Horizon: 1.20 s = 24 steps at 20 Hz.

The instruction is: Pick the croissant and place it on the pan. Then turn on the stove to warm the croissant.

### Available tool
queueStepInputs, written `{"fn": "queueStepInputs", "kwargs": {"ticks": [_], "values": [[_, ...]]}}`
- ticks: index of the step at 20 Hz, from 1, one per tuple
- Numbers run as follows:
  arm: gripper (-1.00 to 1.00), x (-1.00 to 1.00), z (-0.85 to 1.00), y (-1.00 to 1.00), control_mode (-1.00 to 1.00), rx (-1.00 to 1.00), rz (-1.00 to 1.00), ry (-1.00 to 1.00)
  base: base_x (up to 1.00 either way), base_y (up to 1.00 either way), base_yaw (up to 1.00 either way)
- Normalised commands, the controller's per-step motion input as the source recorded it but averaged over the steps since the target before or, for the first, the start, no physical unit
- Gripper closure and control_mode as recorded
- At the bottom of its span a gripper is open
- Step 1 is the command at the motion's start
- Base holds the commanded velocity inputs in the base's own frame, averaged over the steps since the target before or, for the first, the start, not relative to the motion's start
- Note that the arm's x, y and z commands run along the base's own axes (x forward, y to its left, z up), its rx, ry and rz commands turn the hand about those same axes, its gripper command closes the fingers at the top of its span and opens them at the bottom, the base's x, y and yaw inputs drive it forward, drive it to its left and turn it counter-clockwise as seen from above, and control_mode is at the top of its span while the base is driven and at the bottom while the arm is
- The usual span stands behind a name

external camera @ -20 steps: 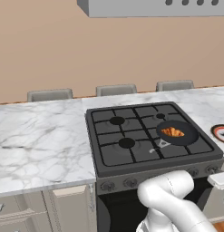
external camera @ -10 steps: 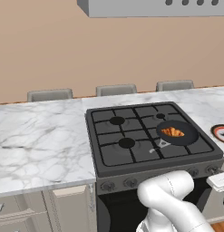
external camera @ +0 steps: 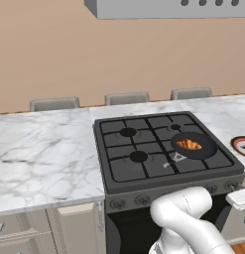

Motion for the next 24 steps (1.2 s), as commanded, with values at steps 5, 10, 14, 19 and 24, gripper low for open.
{"fn": "queueStepInputs", "kwargs": {"ticks": [5,10,14,19,24], "values": [[1.00,0.00,0.00,0.11,-1.00,-0.24,0.00,0.00,0.00,0.00,0.00],[1.00,0.00,0.00,0.13,-1.00,-0.27,0.00,0.00,0.00,0.00,0.00],[1.00,0.00,0.00,0.11,-1.00,-0.27,0.00,0.00,0.00,0.00,0.00],[1.00,0.00,0.01,0.14,-1.00,-0.29,0.00,0.00,0.00,0.00,0.00],[1.00,0.00,0.04,0.18,-1.00,-0.33,0.02,0.00,0.00,0.00,0.00]]}}
